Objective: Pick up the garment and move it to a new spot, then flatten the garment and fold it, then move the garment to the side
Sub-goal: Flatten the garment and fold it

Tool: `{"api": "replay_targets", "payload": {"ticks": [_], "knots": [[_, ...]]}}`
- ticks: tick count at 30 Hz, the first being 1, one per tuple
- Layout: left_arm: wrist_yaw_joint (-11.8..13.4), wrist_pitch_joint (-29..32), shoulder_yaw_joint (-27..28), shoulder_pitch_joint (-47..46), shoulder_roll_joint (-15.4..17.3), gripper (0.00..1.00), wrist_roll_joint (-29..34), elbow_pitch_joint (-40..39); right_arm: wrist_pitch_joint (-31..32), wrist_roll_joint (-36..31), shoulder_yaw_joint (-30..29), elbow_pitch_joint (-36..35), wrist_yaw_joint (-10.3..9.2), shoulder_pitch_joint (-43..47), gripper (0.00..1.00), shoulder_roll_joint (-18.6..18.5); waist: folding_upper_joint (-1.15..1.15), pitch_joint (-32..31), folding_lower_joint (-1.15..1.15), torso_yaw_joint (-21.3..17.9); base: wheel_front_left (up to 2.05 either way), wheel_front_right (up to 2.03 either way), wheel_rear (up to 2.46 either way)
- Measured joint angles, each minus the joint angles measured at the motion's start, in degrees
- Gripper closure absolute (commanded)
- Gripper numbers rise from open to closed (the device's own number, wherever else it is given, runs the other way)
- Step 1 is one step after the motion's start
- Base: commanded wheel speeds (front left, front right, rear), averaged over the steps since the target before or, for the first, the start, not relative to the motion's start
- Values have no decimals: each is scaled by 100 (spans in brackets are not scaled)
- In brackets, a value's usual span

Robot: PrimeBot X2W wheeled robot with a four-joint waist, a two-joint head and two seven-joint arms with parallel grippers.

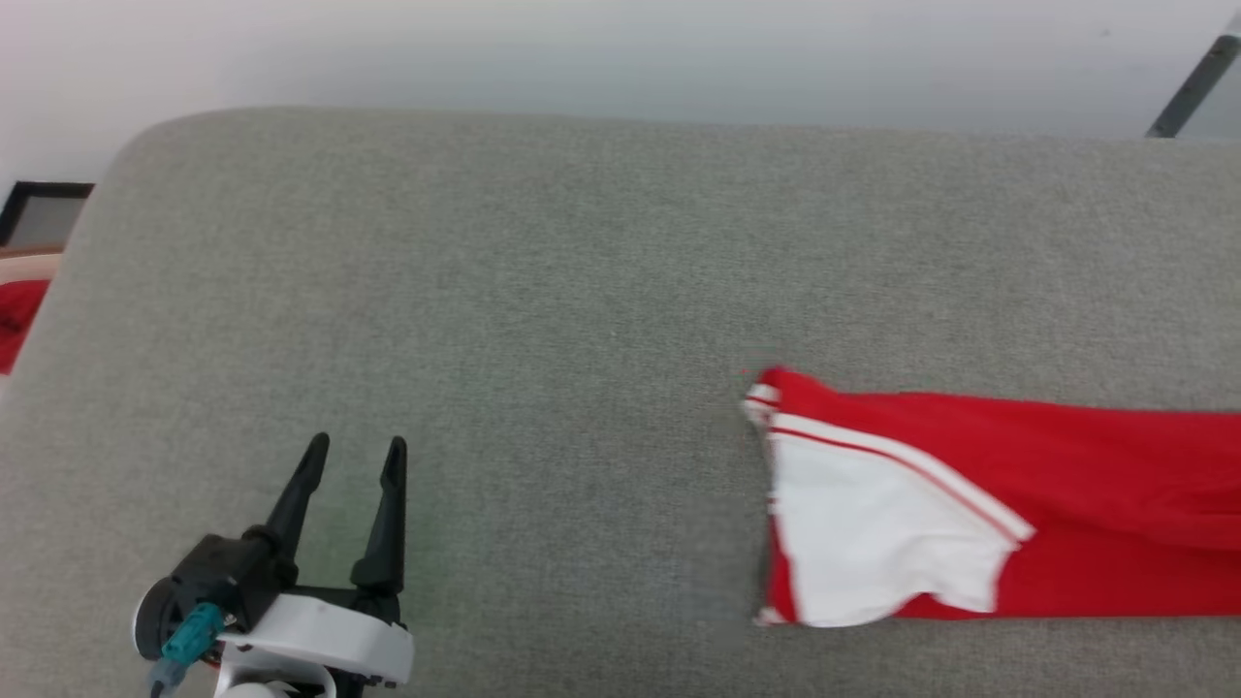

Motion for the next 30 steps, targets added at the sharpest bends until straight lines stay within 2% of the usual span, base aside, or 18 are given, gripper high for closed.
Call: {"api": "replay_targets", "payload": {"ticks": [4, 8, 11, 16, 20, 25, 30], "knots": [[0, 0, -7, 0, 55, 0, -26, 1, -263, -25, -168, 56, -1, -1, 100, -135, 0, 23, 0, -107, 0, 0, 0], [-1, 0, -76, 0, 73, 0, -46, 47, -332, 53, 235, -347, -2, 38, 100, -11, 0, -11, 0, -195, 0, 0, 0], [-4, 0, -98, 4, 66, 0, -60, 79, -352, 234, 716, -1000, -2, 179, 100, 201, 0, -82, 0, -229, 0, 0, 0], [-5, 0, -89, 104, 55, 0, -77, 86, -5, 489, 1801, -2371, -3, 383, 100, 399, 0, -216, 0, -270, 0, 0, 0], [-5, 0, -126, 126, 7, 0, -79, 104, 313, 575, 2664, -3136, -2, 328, 100, 668, 0, -288, 0, -257, 0, 0, 0], [-5, 0, -247, 113, -49, 0, -130, 130, 427, 510, 3457, -3343, -2, -22, 100, 1032, 0, -296, 0, -113, 0, 0, 0], [-5, 0, -327, 47, -89, 0, -178, 159, 312, 363, 3910, -2942, -2, -355, 100, 1163, 0, -242, 0, 98, 0, 0, 0]]}}
